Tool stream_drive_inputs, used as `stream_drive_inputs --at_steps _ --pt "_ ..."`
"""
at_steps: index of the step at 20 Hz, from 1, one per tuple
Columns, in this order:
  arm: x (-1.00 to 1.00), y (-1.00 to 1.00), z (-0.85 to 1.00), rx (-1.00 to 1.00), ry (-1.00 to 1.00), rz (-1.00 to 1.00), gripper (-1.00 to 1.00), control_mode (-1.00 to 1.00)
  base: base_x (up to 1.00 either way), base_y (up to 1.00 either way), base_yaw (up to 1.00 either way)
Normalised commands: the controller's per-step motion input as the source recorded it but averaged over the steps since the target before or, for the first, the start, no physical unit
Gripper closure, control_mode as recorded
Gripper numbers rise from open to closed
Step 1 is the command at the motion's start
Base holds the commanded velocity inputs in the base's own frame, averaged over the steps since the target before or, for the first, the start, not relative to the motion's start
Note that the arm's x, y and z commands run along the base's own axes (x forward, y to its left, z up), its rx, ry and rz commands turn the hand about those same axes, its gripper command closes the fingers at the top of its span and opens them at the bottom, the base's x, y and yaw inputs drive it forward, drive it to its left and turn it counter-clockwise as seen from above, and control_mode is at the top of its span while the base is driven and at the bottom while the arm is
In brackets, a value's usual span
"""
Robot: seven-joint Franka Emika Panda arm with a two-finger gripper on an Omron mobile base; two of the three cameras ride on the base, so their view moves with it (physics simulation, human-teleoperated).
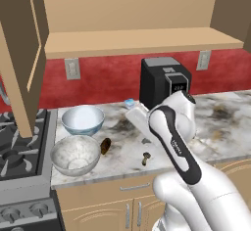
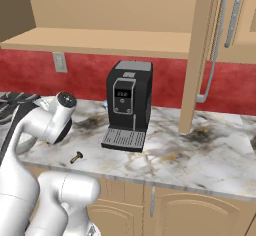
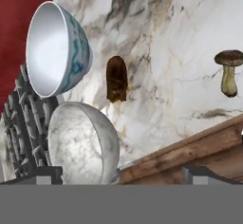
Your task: Pick both bowls and place them on the counter. Then place the sweet potato in one bowl and place the mushroom in the other bowl.
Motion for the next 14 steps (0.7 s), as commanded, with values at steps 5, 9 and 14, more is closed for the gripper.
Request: stream_drive_inputs --at_steps 5,9,14 --pt "0.41 -0.02 -0.31 -0.04 -0.1 0.0 -1.0 -1.0 0.0 0.0 0.0" --pt "0.26 0.0 -0.24 0.0 -0.04 0.0 -1.0 -1.0 0.0 0.0 0.0" --pt "0.32 0.0 -0.03 0.0 0.21 0.02 -1.0 -1.0 0.0 0.0 0.0"
